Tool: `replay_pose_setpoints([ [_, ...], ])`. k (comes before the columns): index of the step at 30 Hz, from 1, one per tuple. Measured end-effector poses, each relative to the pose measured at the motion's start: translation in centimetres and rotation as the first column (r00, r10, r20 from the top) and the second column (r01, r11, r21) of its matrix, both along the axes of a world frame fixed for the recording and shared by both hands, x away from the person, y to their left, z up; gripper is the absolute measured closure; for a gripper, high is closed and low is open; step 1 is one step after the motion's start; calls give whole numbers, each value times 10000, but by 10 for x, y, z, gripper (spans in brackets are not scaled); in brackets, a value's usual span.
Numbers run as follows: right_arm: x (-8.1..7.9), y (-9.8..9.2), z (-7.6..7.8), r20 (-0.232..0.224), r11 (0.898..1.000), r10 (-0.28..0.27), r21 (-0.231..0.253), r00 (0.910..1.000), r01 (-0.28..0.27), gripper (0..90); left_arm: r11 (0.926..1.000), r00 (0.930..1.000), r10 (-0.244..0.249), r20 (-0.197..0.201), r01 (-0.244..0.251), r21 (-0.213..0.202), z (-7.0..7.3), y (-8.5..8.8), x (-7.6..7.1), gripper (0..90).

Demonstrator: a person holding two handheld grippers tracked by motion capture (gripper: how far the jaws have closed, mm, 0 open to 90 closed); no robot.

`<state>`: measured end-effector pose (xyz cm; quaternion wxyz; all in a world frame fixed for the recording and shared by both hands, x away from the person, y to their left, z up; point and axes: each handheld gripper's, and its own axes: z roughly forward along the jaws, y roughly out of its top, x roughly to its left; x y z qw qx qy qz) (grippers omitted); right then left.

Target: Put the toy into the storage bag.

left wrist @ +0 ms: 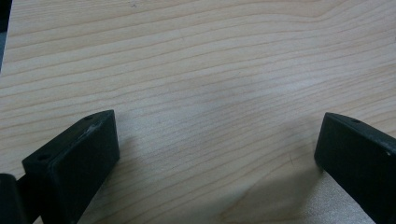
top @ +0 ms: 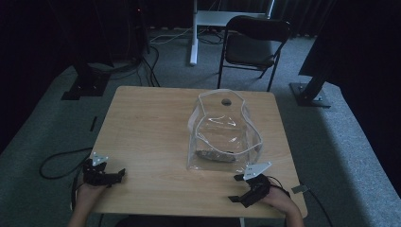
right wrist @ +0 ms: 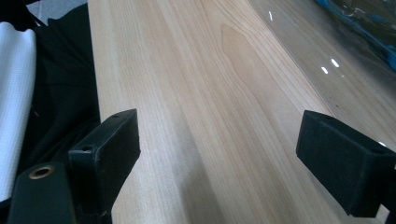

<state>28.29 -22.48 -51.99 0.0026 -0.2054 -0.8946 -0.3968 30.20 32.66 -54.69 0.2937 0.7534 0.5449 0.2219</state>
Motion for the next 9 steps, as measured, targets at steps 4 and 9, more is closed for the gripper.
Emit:
replay_pose_setpoints([
  [4, 0, 0, -3, 35, 9998, 2, -200, 10000, -1, 127, 10000, 10000, -49, -33, 49, 52, 0, 0, 0, 4],
  [9, -1, 0, -5, 66, 9993, -12, -361, 10000, 14, 127, 10000, 10000, -21, -8, 21, 12, 0, 0, 0, 3],
])
